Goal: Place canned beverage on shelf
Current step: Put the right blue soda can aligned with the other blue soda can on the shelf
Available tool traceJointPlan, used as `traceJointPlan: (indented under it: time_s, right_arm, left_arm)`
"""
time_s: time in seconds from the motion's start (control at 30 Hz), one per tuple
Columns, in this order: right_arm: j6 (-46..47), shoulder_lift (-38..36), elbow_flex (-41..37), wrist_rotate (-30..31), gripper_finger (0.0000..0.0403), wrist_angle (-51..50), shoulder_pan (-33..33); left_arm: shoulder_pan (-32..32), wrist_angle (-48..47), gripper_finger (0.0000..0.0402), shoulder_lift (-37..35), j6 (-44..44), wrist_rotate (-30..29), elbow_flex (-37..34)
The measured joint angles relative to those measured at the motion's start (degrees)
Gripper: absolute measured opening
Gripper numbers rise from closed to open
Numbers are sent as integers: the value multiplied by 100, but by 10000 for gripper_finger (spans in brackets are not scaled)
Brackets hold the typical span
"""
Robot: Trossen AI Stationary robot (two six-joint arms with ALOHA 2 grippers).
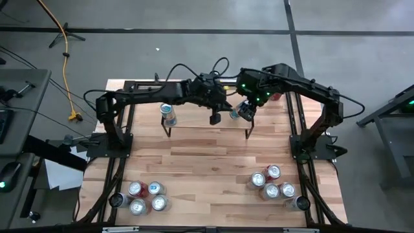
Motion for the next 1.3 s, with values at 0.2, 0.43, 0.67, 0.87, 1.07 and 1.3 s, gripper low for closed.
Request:
traceJointPlan:
  time_s: [0.2, 0.43, 0.67, 0.87, 1.07, 1.3]
  right_arm:
    - [-142, 41, -4, -17, 234, -45, 1]
    - [-143, 45, -4, -27, 252, 49, 1]
    - [-284, 45, -4, -27, 255, 301, 1]
    - [-290, 50, -4, -34, 256, 371, 1]
    - [-450, 50, -4, -36, 257, 383, 1]
    - [-554, 50, -4, -29, 257, 396, -10]
  left_arm:
    - [-34, 149, 0, 209, -221, 55, 4]
    - [-72, 183, 0, 271, -291, 48, 2]
    - [-76, 192, 0, 271, -295, 47, 2]
    - [-93, 154, 0, 269, -352, 31, -162]
    - [-73, 88, 0, 267, -345, 31, -202]
    - [146, -64, 0, -101, -219, 28, -210]
